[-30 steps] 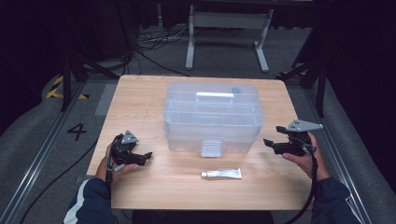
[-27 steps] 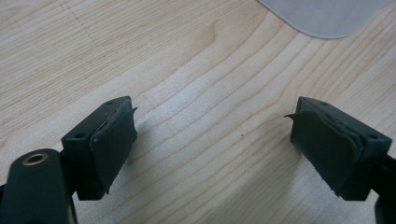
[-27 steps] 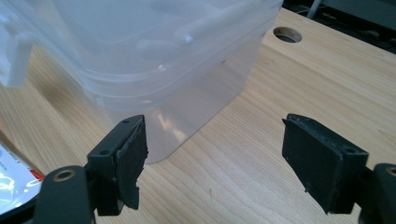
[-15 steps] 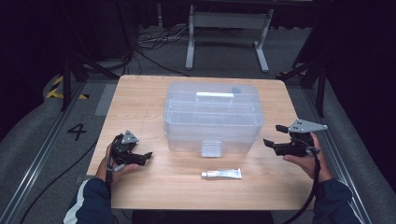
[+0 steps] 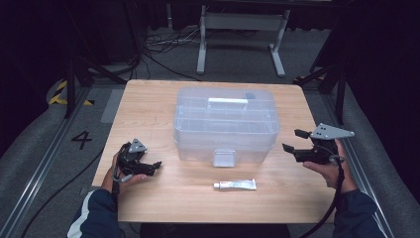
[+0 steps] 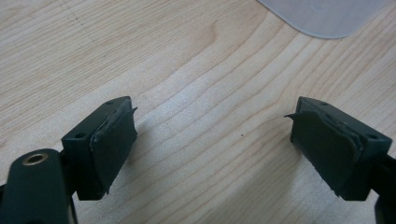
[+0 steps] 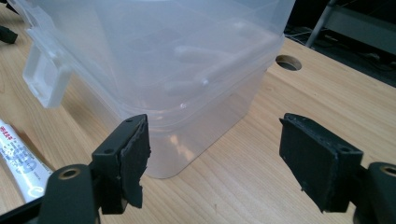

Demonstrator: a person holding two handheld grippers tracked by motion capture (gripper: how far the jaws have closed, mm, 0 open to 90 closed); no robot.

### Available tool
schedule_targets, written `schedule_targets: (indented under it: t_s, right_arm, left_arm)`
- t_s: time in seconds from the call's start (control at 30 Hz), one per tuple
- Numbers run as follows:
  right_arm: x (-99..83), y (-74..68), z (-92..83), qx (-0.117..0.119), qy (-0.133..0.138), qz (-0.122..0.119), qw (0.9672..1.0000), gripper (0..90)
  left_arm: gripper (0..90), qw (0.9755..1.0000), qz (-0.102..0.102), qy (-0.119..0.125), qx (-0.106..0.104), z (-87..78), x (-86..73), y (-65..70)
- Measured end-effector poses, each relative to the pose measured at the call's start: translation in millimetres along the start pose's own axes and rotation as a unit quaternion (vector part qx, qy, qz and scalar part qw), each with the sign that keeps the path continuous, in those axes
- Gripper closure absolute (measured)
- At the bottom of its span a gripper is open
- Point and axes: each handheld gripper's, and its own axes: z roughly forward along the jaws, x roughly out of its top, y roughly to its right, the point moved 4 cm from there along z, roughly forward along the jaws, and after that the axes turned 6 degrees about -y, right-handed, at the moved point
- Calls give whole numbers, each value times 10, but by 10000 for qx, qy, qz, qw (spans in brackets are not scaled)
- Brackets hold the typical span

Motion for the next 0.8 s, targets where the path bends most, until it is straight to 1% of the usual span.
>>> schedule_targets:
  t_s: [0.03,0.2,0.23,0.33,0.37,0.4,0.5,0.53,0.6,0.63,0.67,0.8]
  right_arm:
    - [14,-1,-17,17,25,16,10000,307]
    - [94,16,-95,-61,103,-24,9999,308]
    - [150,20,-145,-50,194,-7,9998,308]
    - [192,24,-174,-107,225,-11,9997,308]
    - [215,25,-187,-124,221,-48,9997,309]
    - [249,34,-203,-192,238,-44,9995,309]
    - [343,43,-248,-187,346,-58,9992,313]
    - [388,48,-257,-248,331,-78,9991,314]
    - [447,43,-258,-220,332,-128,9991,315]
    - [478,43,-255,-248,351,-136,9990,318]
    - [478,43,-255,-248,351,-136,9990,318]
    - [613,17,-243,-193,403,-208,9988,323]
  left_arm:
    - [145,10000,-1,-2,3,0,-1,0]
    - [145,10000,-14,-5,11,-2,-2,3]
    - [145,10000,-13,-5,12,-2,-2,3]
    - [145,10000,-7,3,26,-3,-3,5]
    - [145,10000,-5,1,26,-3,-3,4]
    - [145,10000,-5,-1,24,-3,-3,4]
    - [145,10000,-14,-1,27,-3,-4,5]
    - [145,10000,-12,0,34,-4,-4,4]
    - [145,10000,-21,-2,29,-5,-6,5]
    - [145,10000,-24,-3,32,-5,-6,6]
    - [145,10000,-24,-3,32,-5,-6,6]
    - [145,10000,-24,-2,31,-5,-7,6]
